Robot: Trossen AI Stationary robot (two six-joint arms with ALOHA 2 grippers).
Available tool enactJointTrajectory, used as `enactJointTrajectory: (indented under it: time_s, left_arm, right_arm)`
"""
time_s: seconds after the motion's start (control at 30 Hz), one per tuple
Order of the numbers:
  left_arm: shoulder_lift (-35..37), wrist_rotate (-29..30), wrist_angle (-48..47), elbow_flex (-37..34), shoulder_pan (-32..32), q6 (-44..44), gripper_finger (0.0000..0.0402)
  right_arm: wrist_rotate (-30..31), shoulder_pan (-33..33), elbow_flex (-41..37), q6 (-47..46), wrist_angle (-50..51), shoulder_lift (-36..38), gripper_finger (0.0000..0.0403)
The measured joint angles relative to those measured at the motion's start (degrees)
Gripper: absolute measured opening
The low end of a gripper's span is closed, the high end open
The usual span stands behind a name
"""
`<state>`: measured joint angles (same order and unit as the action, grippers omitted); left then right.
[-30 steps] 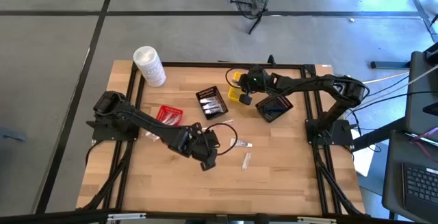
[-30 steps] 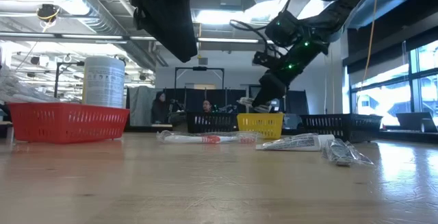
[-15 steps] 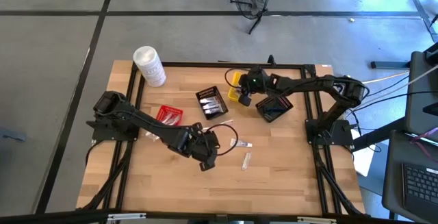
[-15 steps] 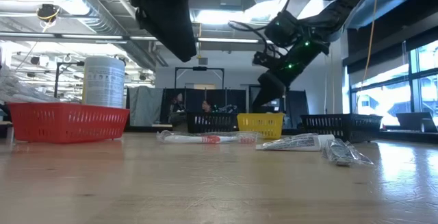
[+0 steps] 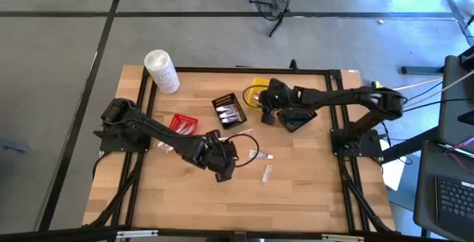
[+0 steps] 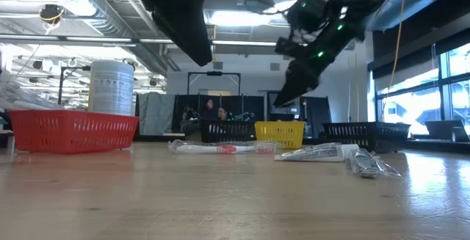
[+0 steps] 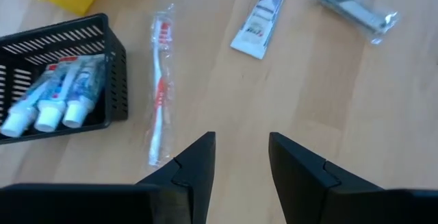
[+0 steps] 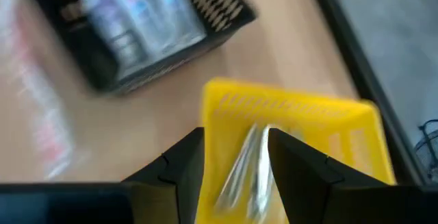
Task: Pick & Place Travel size toiletries
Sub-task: Put the orange toothbrush into the red bin
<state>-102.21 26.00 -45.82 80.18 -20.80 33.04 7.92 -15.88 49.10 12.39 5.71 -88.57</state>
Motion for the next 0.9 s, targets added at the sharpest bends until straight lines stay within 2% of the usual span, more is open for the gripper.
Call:
enactJointTrajectory:
  time_s: [0.27,0.4,0.5,0.67,0.8,0.9]
  left_arm:
    - [0.0,2.6,-5.7,0.0,1.8,-5.2,0.0130]
    - [0.3,-2.0,-4.5,-1.2,4.9,-10.6,0.0130]
    - [0.5,-6.1,-2.9,-3.0,8.0,-15.6,0.0129]
    - [3.0,-6.9,-2.7,-6.0,13.3,-19.5,0.0129]
    - [7.9,-9.3,0.2,-9.9,16.9,-23.2,0.0129]
    - [13.4,-11.0,6.8,-14.7,19.4,-25.4,0.0129]
  right_arm:
    - [0.0,7.7,0.0,-10.9,18.0,8.8,0.0151]
    - [0.0,12.9,0.0,-16.9,23.1,9.6,0.0146]
    - [0.0,17.2,0.0,-18.8,24.2,9.0,0.0144]
    - [0.0,23.4,0.0,-20.9,24.1,7.4,0.0146]
    - [0.0,26.9,0.0,-23.9,23.0,5.4,0.0153]
    - [0.0,29.1,0.0,-25.5,22.3,3.2,0.0159]
